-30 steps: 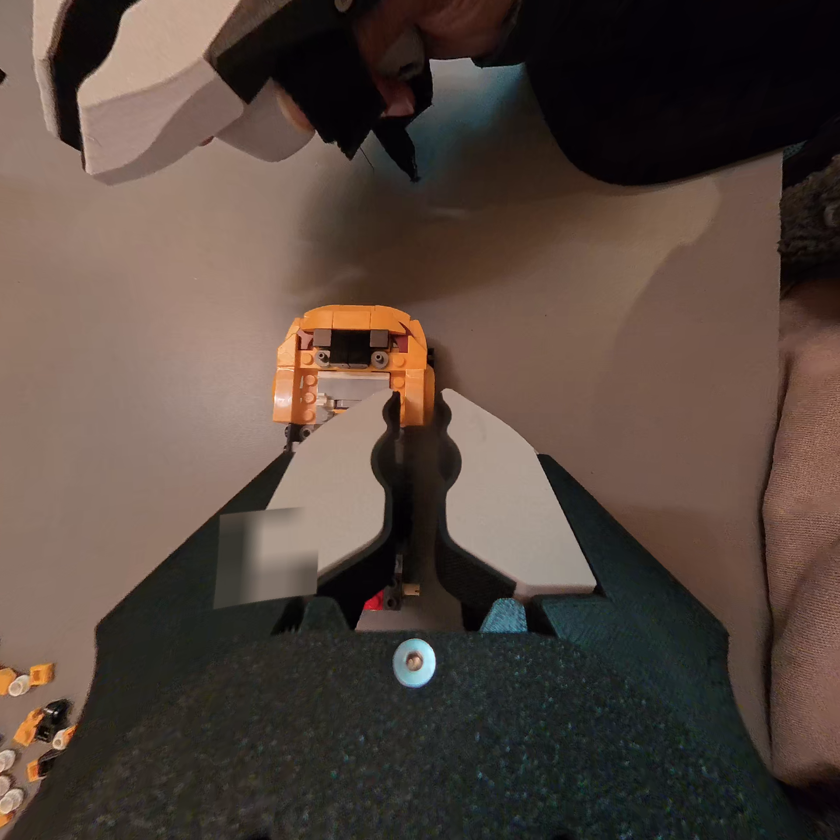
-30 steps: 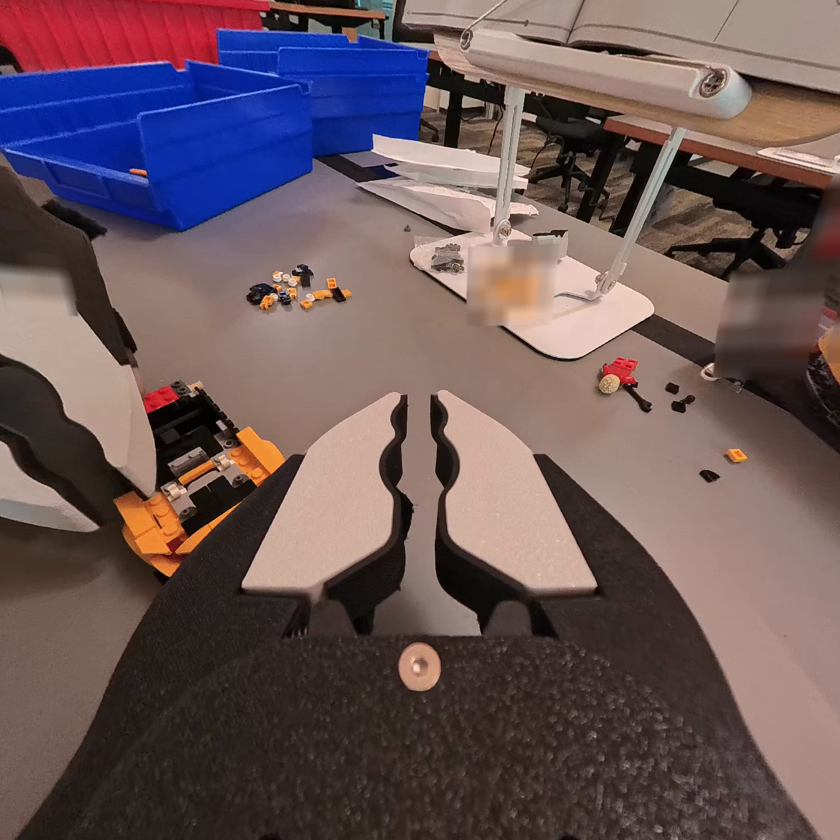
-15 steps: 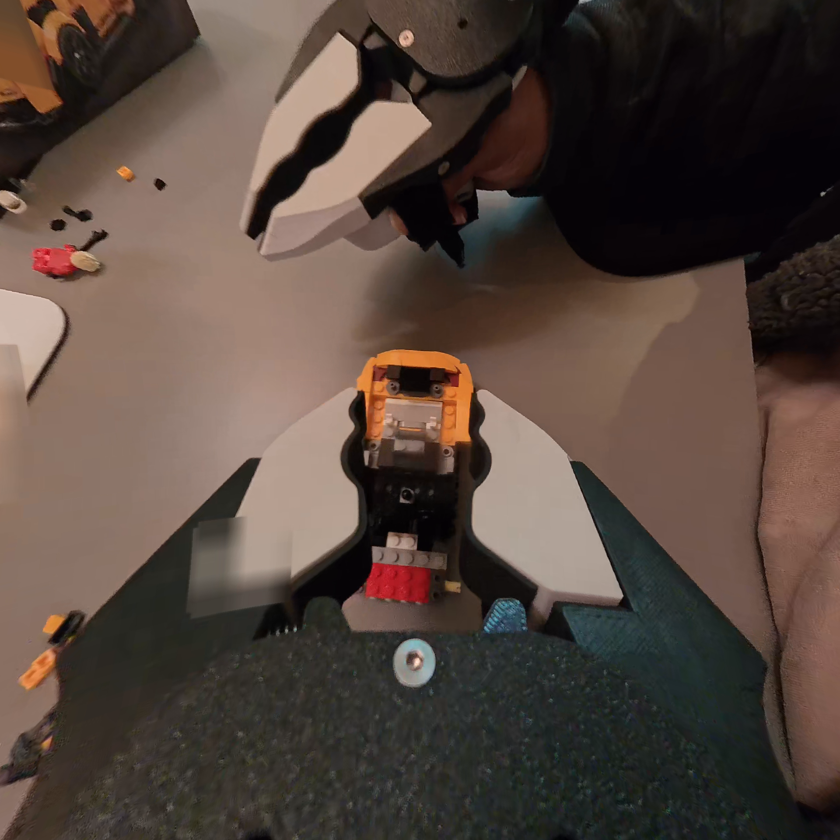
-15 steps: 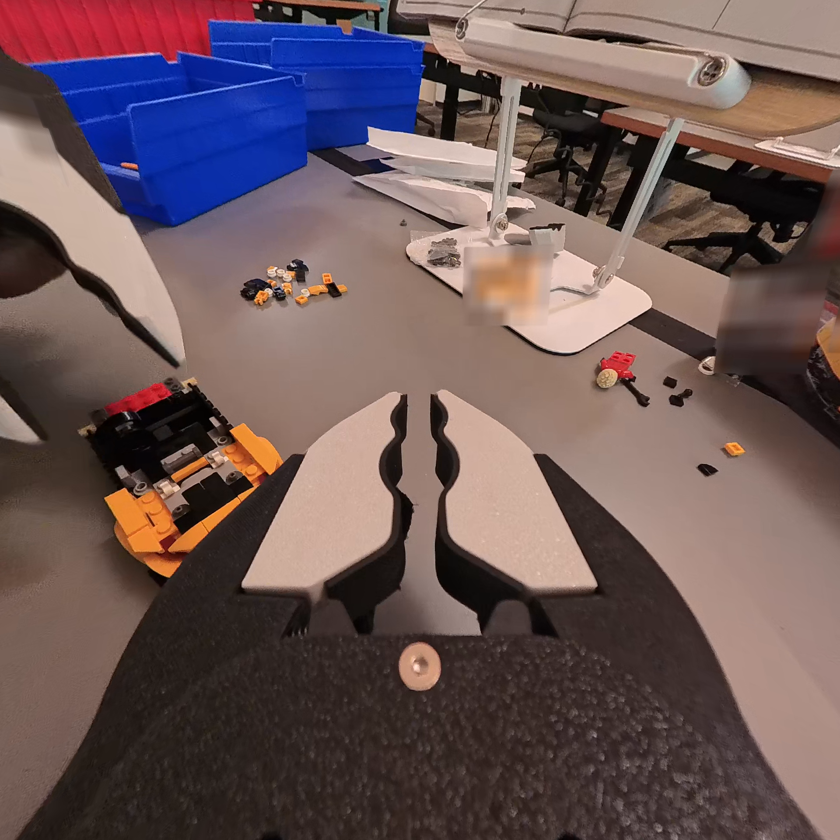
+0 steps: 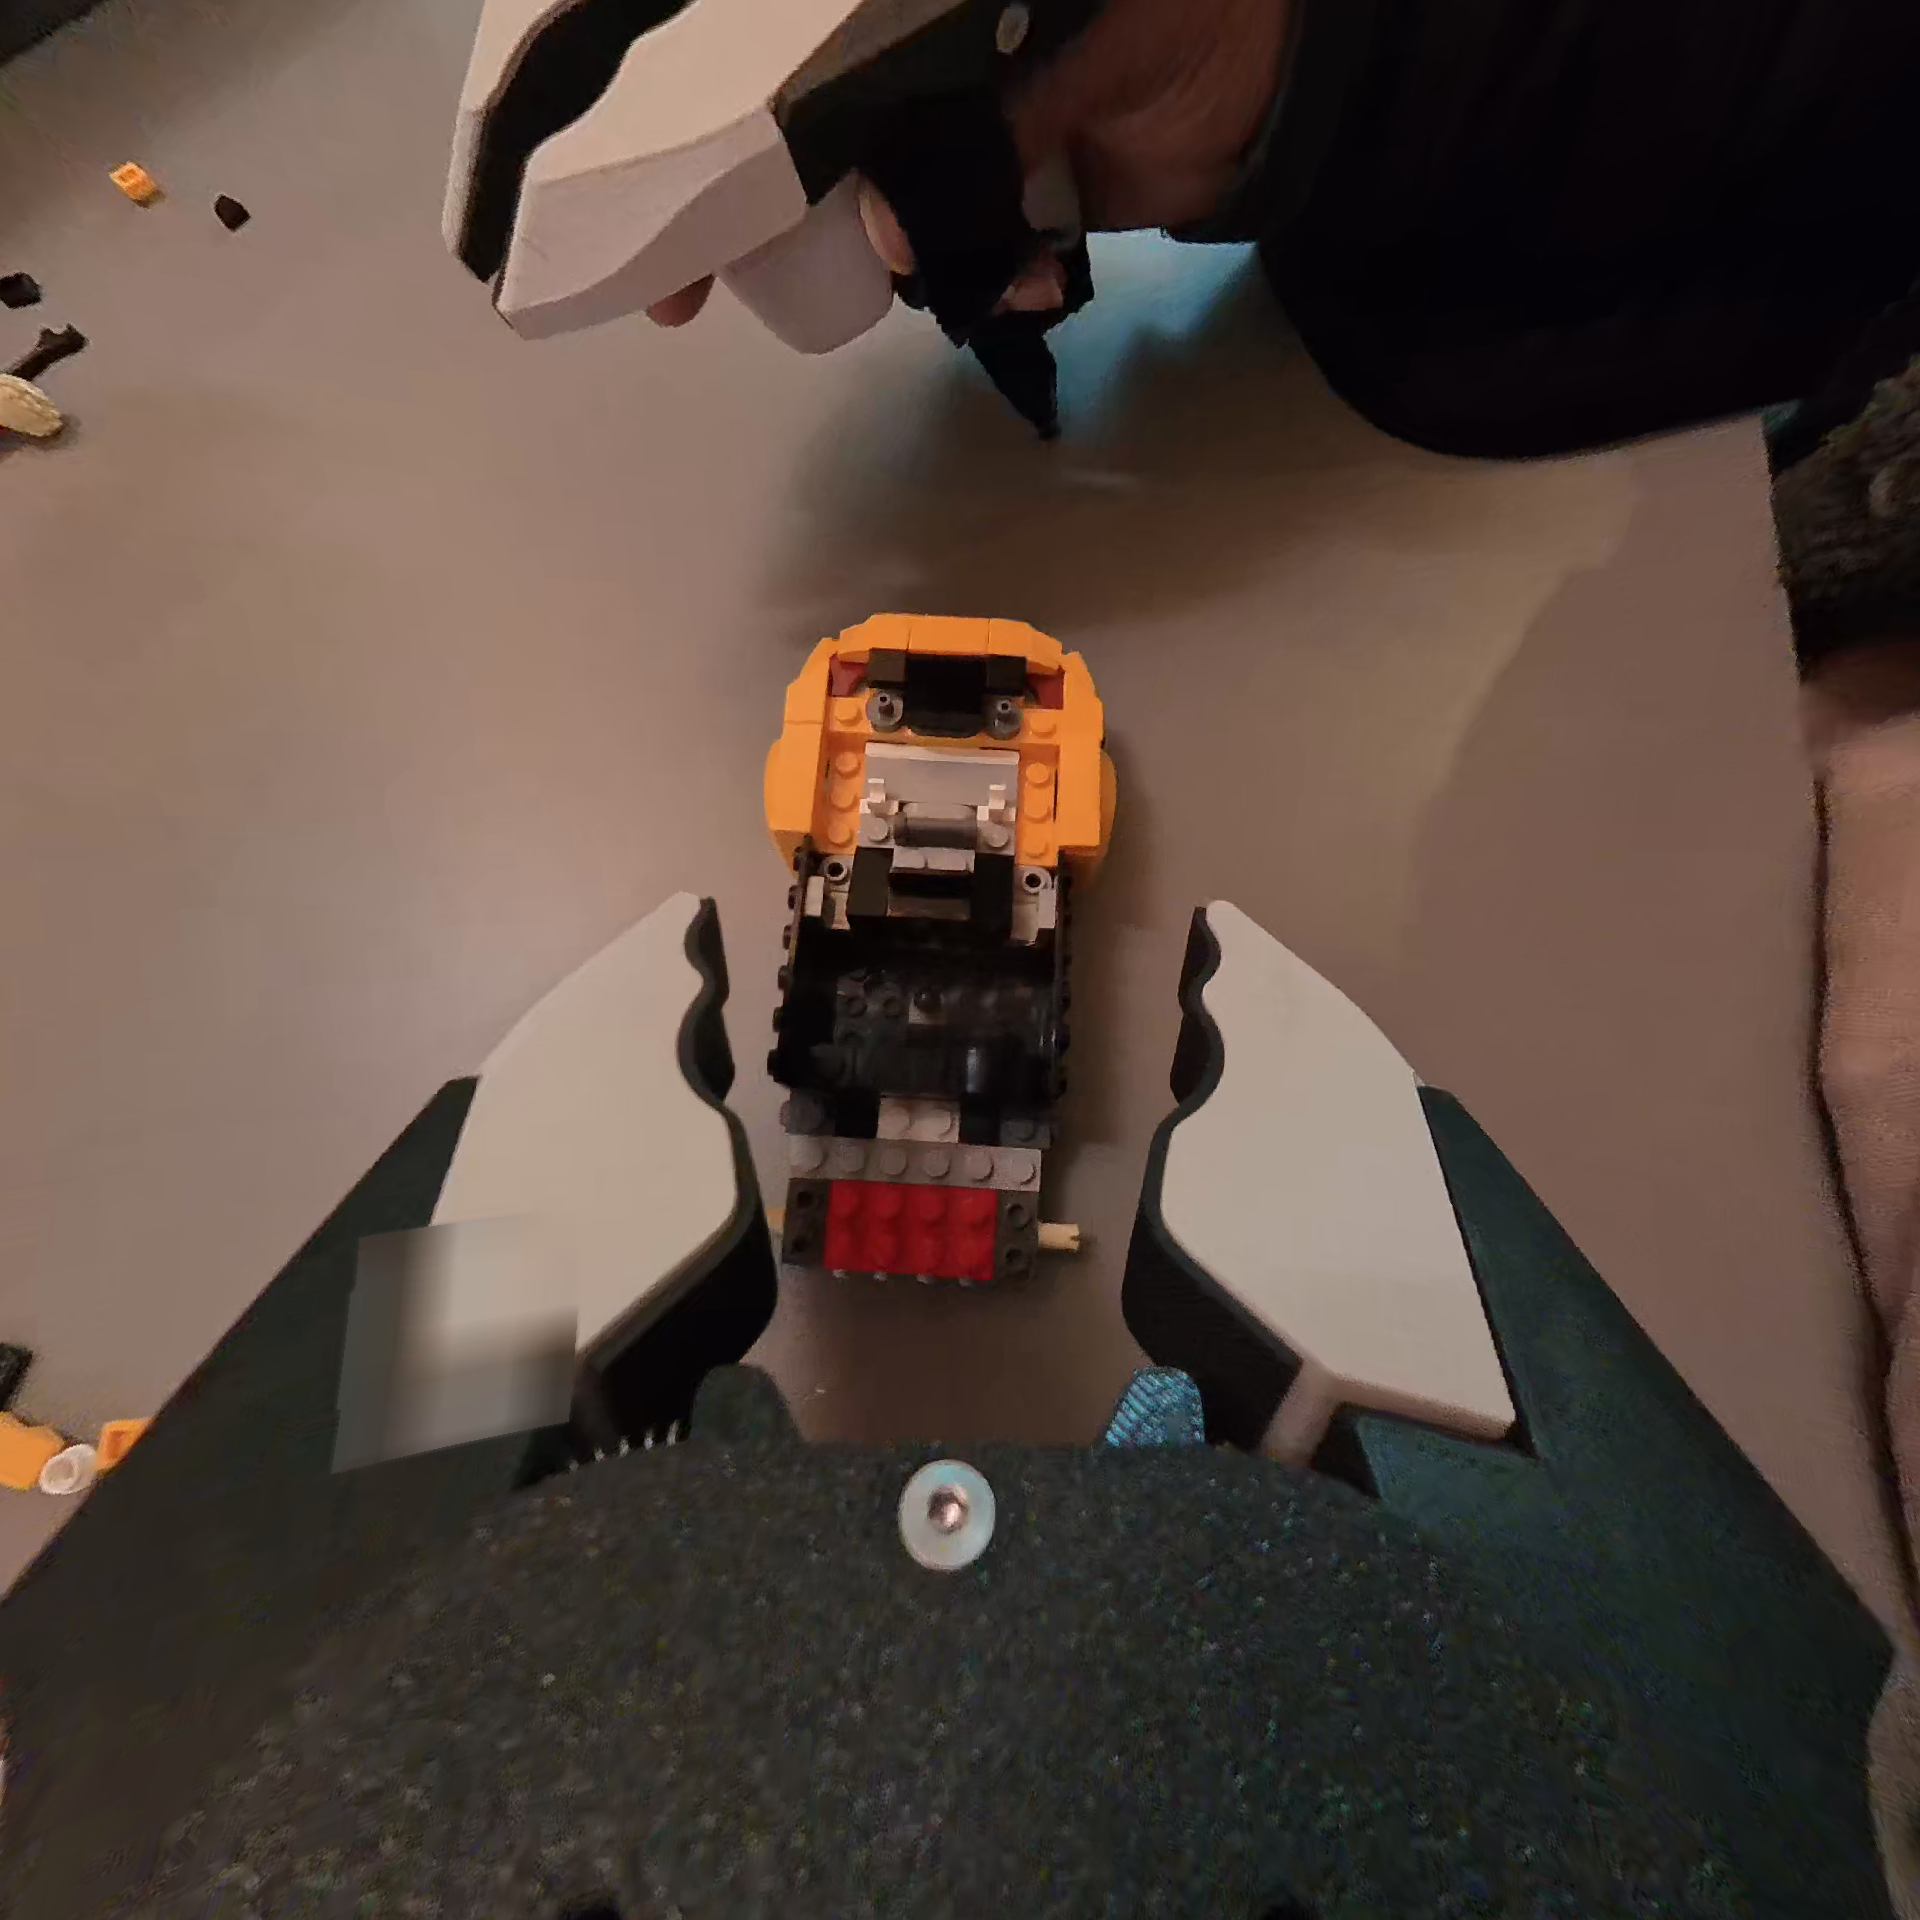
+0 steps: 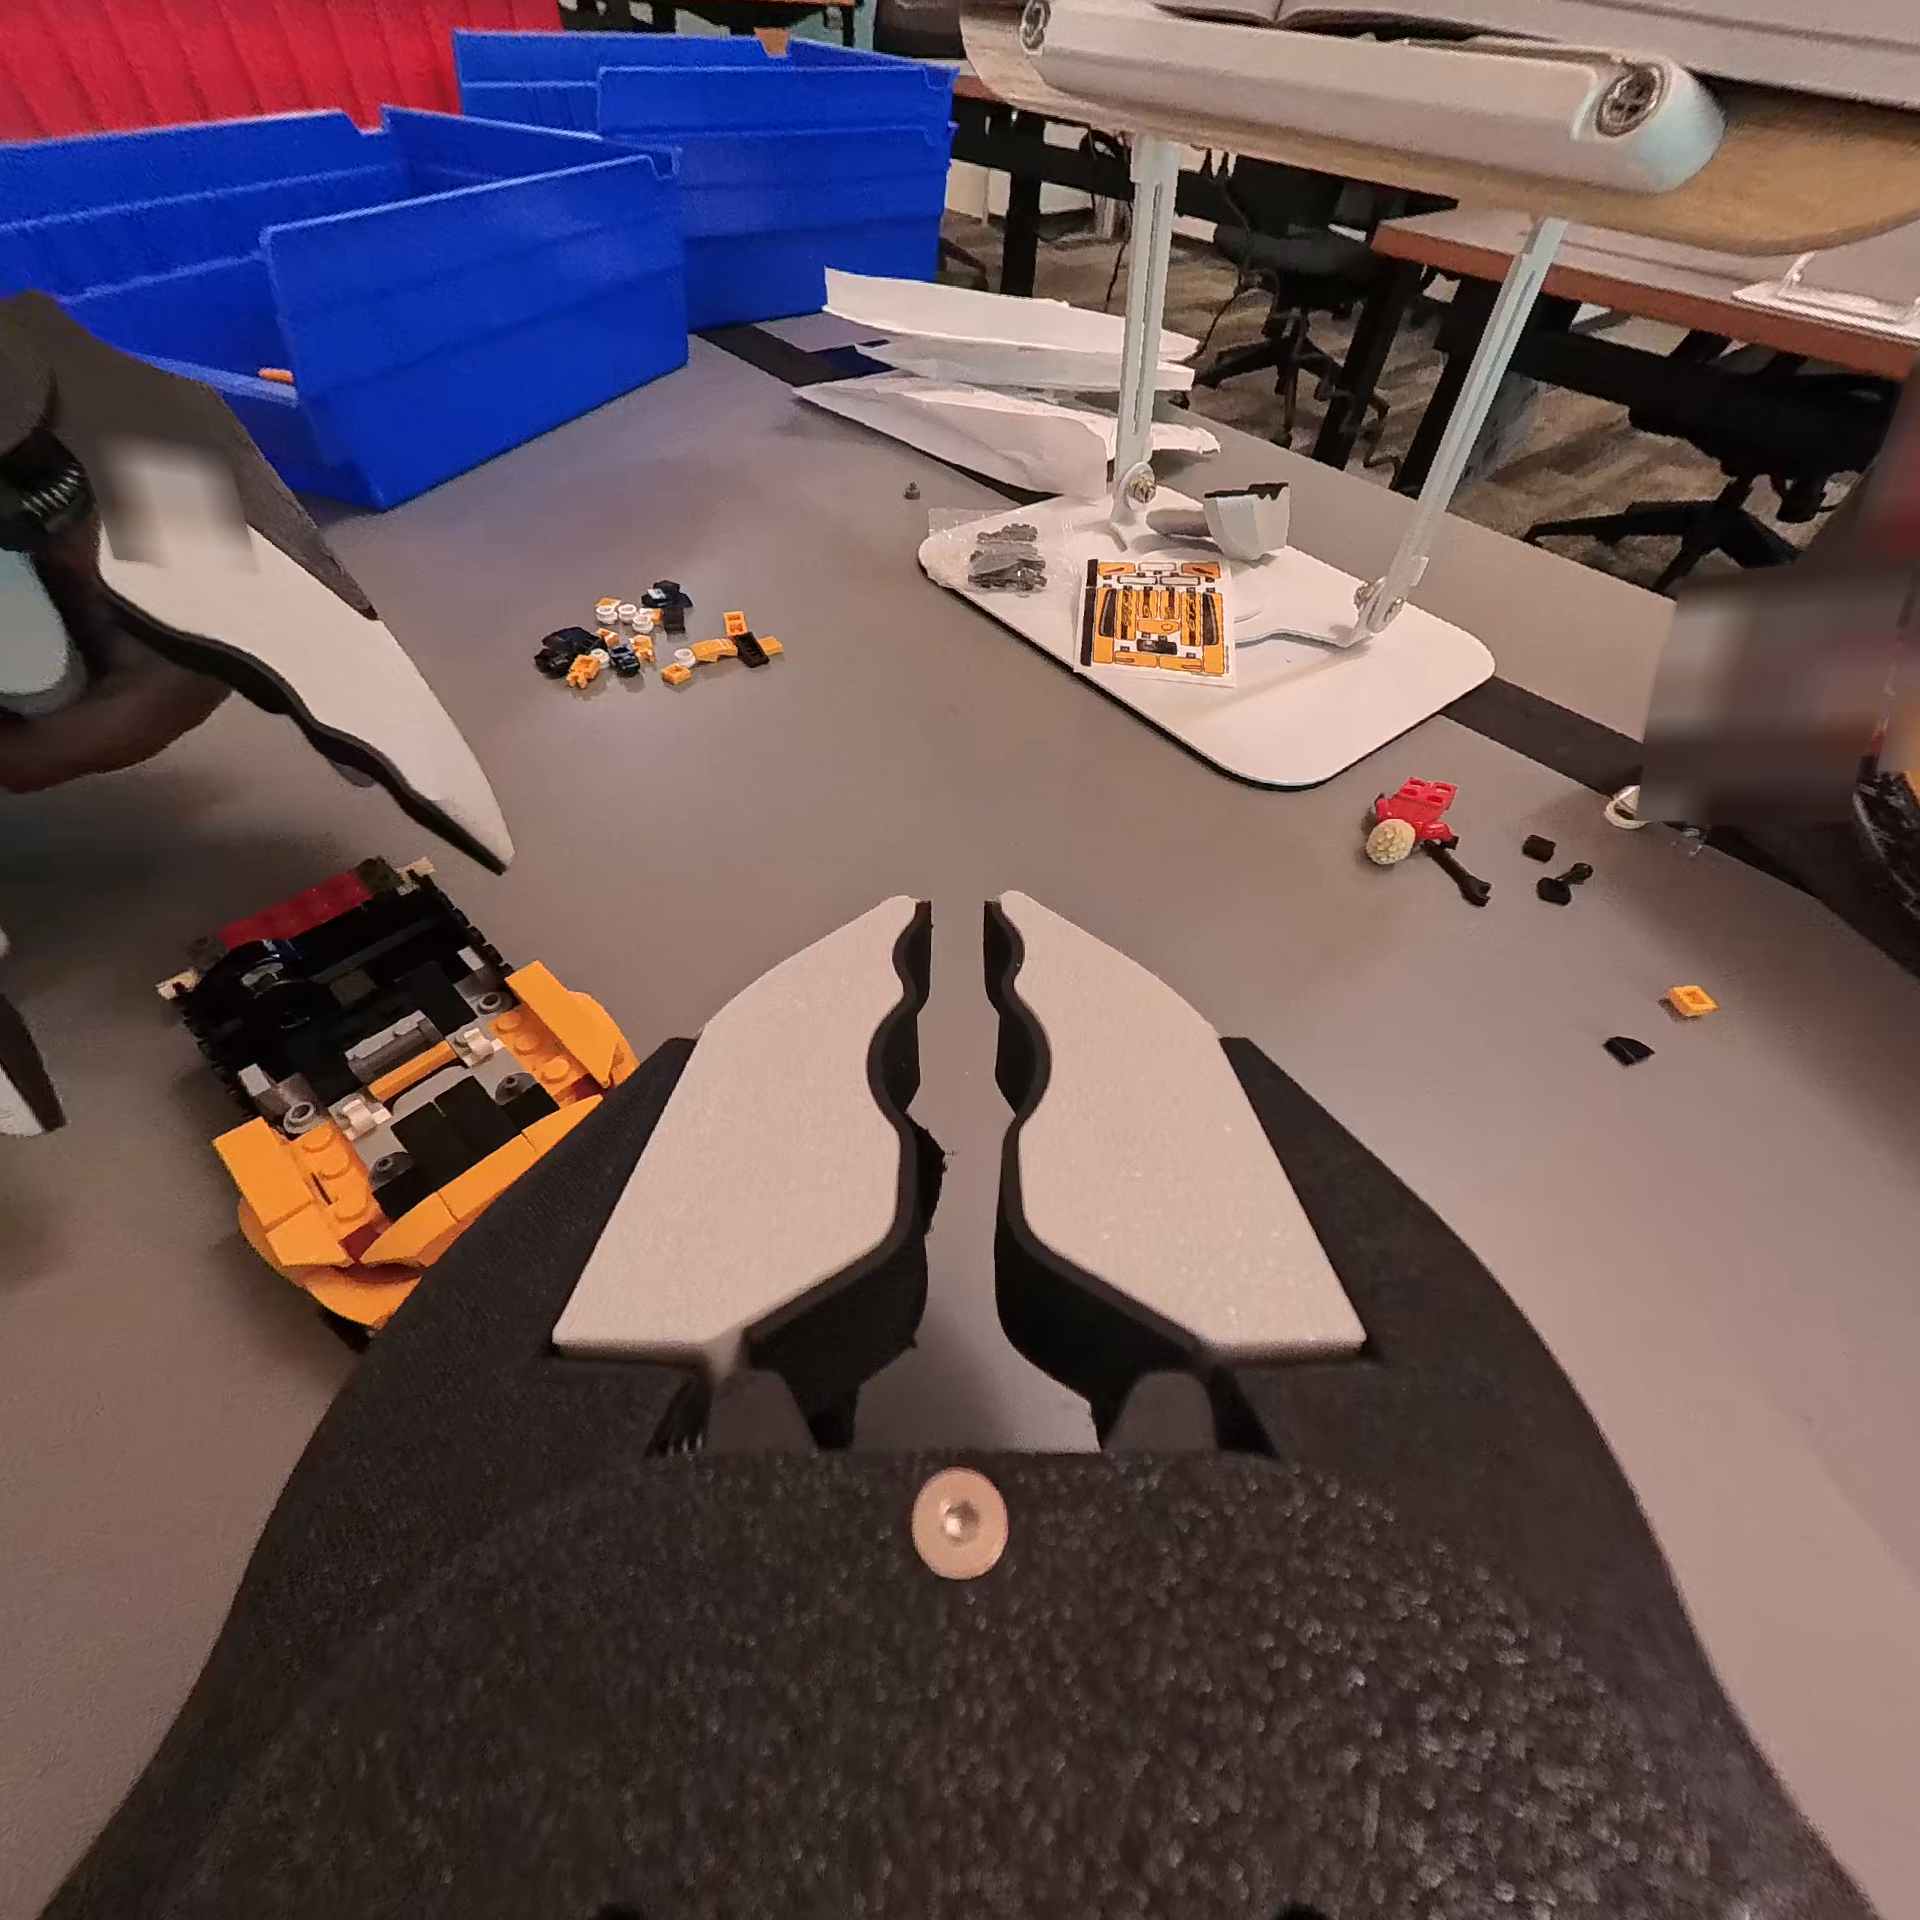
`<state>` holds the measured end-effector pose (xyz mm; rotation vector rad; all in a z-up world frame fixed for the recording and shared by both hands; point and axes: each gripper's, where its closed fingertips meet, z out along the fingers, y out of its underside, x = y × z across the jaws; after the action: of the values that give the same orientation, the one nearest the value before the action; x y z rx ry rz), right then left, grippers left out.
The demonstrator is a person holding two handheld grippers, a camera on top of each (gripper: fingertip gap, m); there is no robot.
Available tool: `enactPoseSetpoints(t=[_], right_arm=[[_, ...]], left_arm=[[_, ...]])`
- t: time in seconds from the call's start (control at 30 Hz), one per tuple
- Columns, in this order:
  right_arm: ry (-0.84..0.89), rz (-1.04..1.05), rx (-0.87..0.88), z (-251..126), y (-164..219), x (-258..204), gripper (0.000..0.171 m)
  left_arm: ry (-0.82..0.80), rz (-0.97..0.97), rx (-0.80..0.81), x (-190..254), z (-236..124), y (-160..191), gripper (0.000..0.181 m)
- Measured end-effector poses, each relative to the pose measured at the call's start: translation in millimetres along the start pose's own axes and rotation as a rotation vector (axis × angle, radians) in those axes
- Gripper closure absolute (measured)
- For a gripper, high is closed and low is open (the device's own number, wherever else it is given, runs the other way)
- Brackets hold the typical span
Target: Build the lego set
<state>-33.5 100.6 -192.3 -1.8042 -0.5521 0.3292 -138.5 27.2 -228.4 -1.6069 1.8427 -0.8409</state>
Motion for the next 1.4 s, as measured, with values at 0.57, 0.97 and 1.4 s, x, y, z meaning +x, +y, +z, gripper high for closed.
enactPoseSetpoints(t=[0.57,0.97,1.4], right_arm=[[-0.004,-0.001,0.0,0.2,-0.1,-0.5,0.162],[-0.008,-0.005,-0.004,0.7,0.5,-1.3,0.162],[-0.013,-0.006,-0.008,1.0,1.1,-2.1,0.162]], left_arm=[[-0.026,0.051,-0.081,-0.2,20.6,24.4,0.097],[-0.051,0.04,-0.074,-4.9,21.3,24.6,0.108],[-0.061,0.019,-0.058,-7.6,23.0,23.6,0.102]])
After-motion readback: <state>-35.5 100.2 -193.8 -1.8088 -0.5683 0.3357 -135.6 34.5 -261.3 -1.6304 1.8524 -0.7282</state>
